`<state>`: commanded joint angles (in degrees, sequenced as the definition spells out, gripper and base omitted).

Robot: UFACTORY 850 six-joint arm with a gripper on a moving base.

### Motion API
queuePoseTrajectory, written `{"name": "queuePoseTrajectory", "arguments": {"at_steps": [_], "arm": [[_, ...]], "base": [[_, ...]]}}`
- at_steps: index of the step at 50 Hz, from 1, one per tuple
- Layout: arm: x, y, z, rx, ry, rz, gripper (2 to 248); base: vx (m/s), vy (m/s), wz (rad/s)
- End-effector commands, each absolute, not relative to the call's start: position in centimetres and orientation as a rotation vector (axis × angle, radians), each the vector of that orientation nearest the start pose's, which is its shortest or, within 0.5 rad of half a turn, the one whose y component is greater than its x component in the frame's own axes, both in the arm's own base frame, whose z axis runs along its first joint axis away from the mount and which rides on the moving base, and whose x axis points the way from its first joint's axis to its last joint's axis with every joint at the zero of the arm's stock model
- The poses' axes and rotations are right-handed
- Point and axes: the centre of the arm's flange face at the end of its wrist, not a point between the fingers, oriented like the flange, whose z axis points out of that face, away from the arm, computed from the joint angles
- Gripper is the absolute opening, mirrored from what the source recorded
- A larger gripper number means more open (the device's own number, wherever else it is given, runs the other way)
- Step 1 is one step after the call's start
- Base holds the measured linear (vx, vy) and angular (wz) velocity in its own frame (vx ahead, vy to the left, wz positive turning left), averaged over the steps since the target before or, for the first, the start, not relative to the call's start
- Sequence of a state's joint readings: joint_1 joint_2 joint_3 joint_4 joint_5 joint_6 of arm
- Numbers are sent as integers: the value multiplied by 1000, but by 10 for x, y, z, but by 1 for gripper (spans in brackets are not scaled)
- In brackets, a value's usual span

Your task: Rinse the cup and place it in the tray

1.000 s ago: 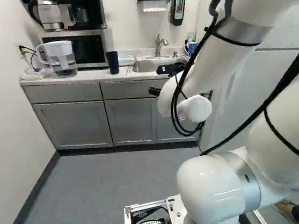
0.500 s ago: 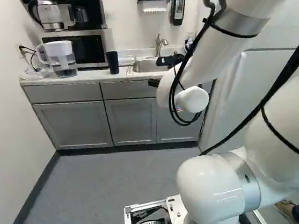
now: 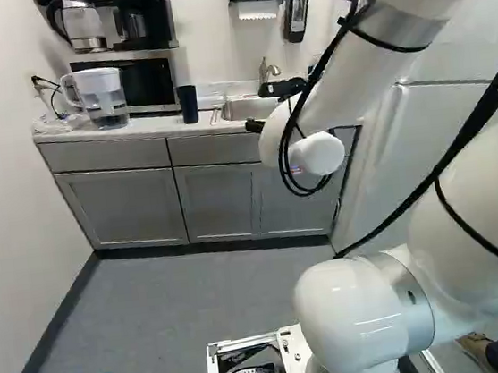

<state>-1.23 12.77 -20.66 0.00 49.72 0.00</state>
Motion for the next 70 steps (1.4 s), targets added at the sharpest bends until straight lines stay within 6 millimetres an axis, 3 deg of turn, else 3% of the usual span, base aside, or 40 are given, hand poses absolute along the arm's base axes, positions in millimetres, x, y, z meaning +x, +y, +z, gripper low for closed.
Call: {"name": "queuePoseTrajectory", "arguments": {"at_steps": [70], "arm": [[417, -15, 515, -2453, 43, -1998, 247]], "base": [[0, 0, 0]]}}
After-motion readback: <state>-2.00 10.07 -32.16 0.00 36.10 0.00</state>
